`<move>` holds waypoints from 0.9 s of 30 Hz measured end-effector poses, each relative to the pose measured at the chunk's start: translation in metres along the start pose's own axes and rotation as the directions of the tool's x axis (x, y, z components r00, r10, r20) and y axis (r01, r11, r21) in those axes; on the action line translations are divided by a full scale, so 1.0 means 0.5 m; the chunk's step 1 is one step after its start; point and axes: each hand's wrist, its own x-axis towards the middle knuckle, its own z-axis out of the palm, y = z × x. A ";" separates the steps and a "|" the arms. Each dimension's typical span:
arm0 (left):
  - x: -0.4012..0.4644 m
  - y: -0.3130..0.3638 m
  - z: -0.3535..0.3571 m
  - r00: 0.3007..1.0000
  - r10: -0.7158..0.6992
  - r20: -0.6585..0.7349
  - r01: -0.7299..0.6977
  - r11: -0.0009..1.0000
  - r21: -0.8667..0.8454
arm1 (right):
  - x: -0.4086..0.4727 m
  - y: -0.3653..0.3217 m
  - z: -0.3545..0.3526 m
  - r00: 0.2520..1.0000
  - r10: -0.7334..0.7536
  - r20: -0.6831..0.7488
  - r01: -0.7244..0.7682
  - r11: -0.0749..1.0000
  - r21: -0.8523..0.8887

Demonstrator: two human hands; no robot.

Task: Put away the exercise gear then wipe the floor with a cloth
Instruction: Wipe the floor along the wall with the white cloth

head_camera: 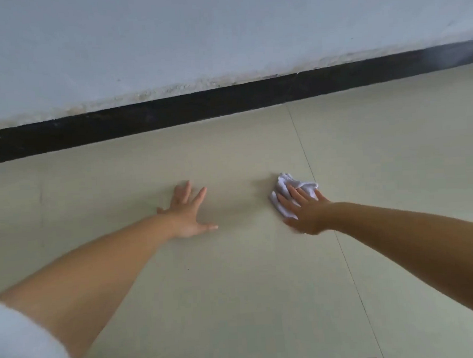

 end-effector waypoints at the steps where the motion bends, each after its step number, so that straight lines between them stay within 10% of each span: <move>1: 0.019 0.015 0.030 0.998 -0.031 -0.045 0.031 0.999 0.005 | 0.003 -0.003 -0.009 0.999 0.011 0.035 -0.012 0.999 0.037; 12: 0.041 0.029 0.064 0.991 -0.080 -0.102 0.088 0.994 0.069 | -0.045 -0.163 0.076 0.978 0.207 0.016 -0.206 0.953 0.221; 17: 0.047 0.040 0.063 0.988 -0.134 -0.078 0.143 0.980 0.135 | -0.081 -0.185 0.164 0.961 0.176 -0.211 -0.126 0.965 0.231; 27: 0.038 0.041 0.047 0.982 -0.182 -0.058 0.191 0.947 0.257 | -0.056 -0.011 0.222 0.863 -0.350 -0.363 0.347 0.935 -0.077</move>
